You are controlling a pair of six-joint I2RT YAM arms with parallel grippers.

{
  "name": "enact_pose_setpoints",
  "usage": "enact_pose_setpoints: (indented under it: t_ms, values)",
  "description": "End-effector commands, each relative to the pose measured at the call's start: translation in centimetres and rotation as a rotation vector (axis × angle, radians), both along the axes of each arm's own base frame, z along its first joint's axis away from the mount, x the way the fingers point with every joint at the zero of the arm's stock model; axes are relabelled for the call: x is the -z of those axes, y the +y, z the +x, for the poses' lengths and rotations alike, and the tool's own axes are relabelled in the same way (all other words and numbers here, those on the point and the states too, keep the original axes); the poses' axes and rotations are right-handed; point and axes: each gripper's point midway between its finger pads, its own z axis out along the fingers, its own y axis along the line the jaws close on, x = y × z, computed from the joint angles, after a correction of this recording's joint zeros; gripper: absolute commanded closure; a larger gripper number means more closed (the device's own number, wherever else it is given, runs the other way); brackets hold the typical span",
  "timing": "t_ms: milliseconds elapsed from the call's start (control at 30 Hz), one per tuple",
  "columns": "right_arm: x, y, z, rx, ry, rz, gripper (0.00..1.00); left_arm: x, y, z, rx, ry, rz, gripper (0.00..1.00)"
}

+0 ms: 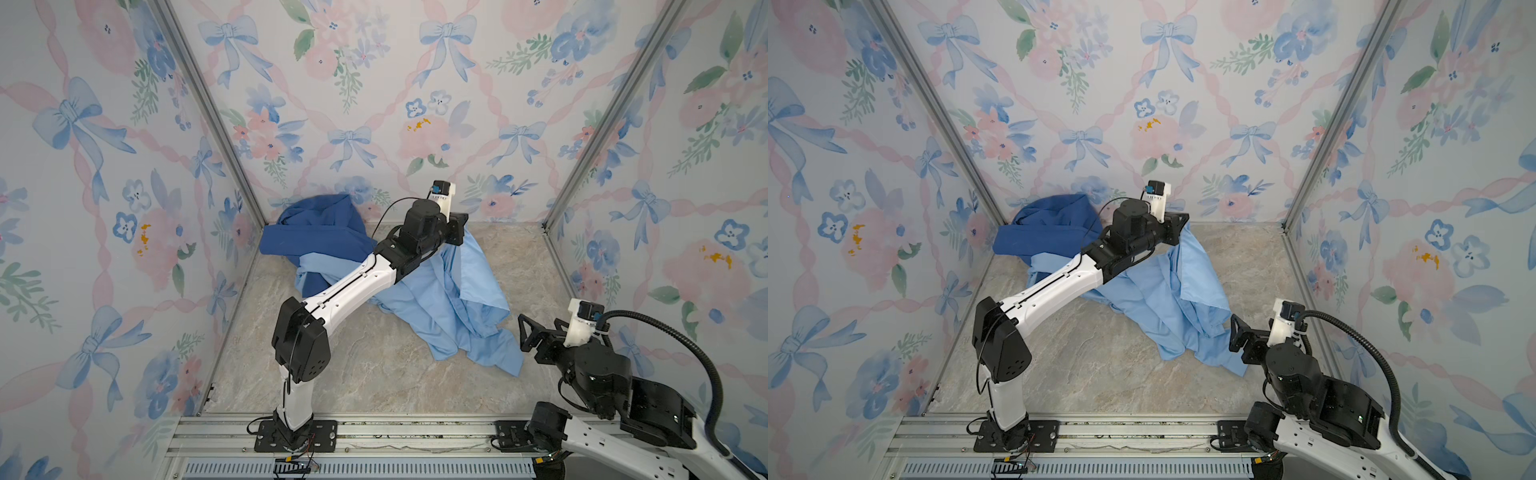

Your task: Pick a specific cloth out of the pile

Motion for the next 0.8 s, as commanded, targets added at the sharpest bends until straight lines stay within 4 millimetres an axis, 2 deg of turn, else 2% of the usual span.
enact_pose_setpoints:
  t_ms: [0,67,100,133,233,300,367,400,500,567,667,767]
  values:
    - [2.1,-1.4,-0.1,0.050,0.061,-0.133,0.03,-0.4,6.6,-0.5,-0.108,-0.044,0.132,1.00]
    - [2.1,-0.7,0.5,0.049,0.073,-0.161,0.03,2.2,9.9,-1.3,-0.126,0.011,0.176,1.00]
    - [2.1,0.1,1.0,0.043,0.084,-0.163,0.03,2.9,11.9,-1.8,-0.139,0.030,0.178,0.95]
    - [2.2,0.8,1.4,0.023,0.093,-0.193,0.03,3.4,13.6,-2.1,-0.152,0.045,0.177,0.86]
    - [3.4,3.2,3.4,-0.004,0.192,-0.233,0.03,3.9,18.1,-3.6,-0.147,0.042,0.194,0.42]
    - [4.6,4.5,4.8,-0.028,0.256,-0.229,0.03,3.4,19.7,-4.6,-0.134,0.004,0.246,0.21]
    - [6.0,6.3,6.7,-0.076,0.303,-0.194,0.03,2.7,20.0,-5.4,-0.073,-0.050,0.300,0.06]
    - [6.6,7.3,7.8,-0.111,0.314,-0.163,0.03,2.3,19.6,-5.9,-0.023,-0.079,0.319,0.02]
    - [8.5,9.5,11.6,-0.177,0.341,-0.134,0.03,1.6,18.7,-6.6,0.051,-0.111,0.311,0.02]
    - [10.8,10.5,14.0,-0.196,0.420,-0.169,0.03,2.3,18.7,-6.7,0.070,-0.103,0.318,0.02]
    - [14.1,13.0,16.9,-0.247,0.504,-0.187,0.03,4.6,19.7,-6.1,0.032,-0.066,0.319,0.02]
    - [17.0,14.3,19.5,-0.246,0.557,-0.167,0.03,3.9,19.9,-5.7,0.035,-0.012,0.226,0.02]
